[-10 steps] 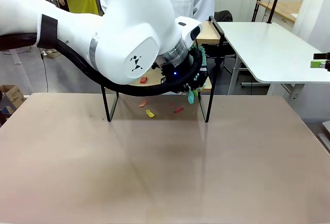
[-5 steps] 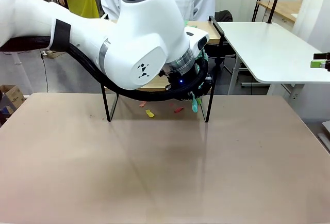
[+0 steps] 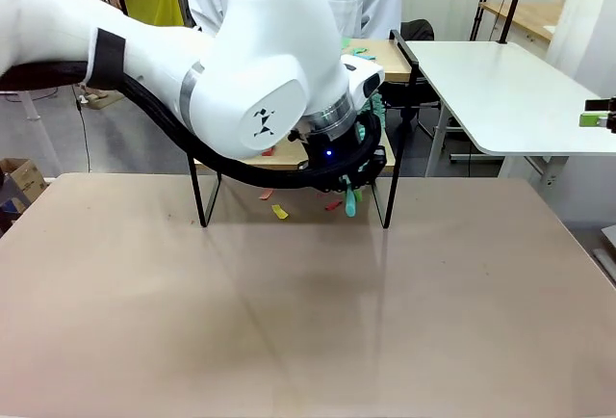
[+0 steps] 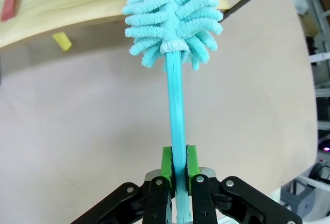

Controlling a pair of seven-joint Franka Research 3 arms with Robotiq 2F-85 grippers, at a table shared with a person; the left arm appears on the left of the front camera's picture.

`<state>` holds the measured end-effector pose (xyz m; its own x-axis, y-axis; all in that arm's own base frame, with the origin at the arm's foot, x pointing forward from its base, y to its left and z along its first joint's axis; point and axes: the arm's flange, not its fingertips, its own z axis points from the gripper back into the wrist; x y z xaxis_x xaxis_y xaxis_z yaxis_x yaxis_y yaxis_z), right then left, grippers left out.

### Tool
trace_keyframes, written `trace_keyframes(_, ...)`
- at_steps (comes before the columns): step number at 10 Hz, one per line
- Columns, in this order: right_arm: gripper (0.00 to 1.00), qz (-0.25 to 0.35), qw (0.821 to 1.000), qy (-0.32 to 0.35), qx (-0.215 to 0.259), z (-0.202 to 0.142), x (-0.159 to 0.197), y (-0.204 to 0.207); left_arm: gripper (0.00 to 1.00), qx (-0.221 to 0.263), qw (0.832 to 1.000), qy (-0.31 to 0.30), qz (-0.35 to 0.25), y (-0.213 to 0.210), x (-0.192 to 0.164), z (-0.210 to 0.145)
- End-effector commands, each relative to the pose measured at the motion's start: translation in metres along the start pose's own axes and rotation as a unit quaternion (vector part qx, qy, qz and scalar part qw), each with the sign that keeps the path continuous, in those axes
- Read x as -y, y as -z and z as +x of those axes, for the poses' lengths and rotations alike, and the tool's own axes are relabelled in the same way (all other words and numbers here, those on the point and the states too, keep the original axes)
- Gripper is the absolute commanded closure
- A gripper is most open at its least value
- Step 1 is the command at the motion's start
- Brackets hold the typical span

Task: Clean the shelf.
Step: Clean the specific section of the Shelf indicated by the human with the Duster.

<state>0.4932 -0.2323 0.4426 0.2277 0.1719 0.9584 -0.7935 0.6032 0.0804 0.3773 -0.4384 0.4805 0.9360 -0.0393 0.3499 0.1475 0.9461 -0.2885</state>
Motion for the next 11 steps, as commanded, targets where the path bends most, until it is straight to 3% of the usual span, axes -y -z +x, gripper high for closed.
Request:
trace_keyframes(1, 0.0, -0.001, 1.0, -0.003, -0.003, 0.002, -0.001, 0.0, 0.87, -0.025, 0.999, -0.003, 0.028, -0.015, -0.014, 0.005)
trace_keyframes(11, 0.0, -0.001, 1.0, -0.003, -0.003, 0.002, -0.001, 0.0, 0.87, -0.023, 0.982, -0.044, 0.181, -0.056, -0.119, 0.002)
